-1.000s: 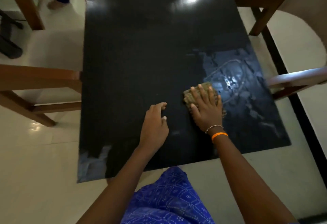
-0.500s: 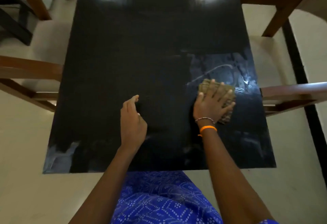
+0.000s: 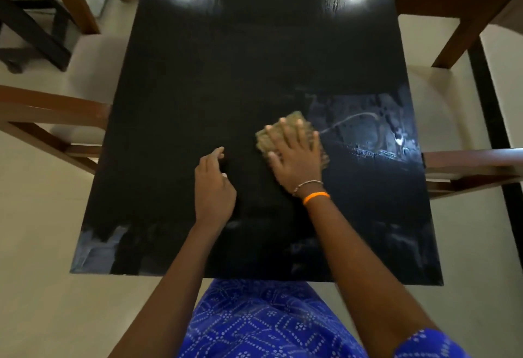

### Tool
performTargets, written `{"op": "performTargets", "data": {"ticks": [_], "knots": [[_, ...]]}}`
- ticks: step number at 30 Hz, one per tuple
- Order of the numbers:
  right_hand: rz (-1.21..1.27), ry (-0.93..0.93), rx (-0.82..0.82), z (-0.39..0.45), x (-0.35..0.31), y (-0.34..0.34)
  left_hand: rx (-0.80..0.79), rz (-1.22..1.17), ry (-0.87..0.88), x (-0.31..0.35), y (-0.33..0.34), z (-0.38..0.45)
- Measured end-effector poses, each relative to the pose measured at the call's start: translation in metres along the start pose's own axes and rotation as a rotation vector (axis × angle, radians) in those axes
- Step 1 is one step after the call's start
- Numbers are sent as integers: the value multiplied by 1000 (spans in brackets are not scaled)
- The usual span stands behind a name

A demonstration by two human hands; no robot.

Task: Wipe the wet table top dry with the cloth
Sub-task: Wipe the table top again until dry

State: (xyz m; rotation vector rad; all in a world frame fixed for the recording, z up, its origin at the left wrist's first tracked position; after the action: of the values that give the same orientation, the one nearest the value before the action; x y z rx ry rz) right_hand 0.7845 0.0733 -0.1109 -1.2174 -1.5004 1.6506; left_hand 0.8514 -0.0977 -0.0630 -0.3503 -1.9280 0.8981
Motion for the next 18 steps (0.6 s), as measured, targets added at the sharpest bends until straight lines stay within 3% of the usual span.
{"op": "performTargets", "data": {"ticks": [6,11,14,18], "knots": [[-37,557,72,-62,159,-35,-90,61,113,26,29,2],[14,819,148,-47,161,-32,-64,98,100,29,30,16],[24,770,155,-7,119,-26,-23,69,64,27,22,23],[25,473,82,67,27,-10,16,63,35,20,8,37]]}}
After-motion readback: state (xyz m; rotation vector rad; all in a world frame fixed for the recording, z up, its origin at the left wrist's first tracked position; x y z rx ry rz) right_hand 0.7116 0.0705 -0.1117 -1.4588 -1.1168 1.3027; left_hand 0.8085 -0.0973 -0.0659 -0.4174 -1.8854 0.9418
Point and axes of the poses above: each hand's wrist, its own z-axis towards the middle knuckle, its own y-axis out of the palm, x = y × z, the point moved 4 cm from there along z, towards the middle knuckle, and after that the axes turned 13 degrees about -y, right-handed, at the moved point
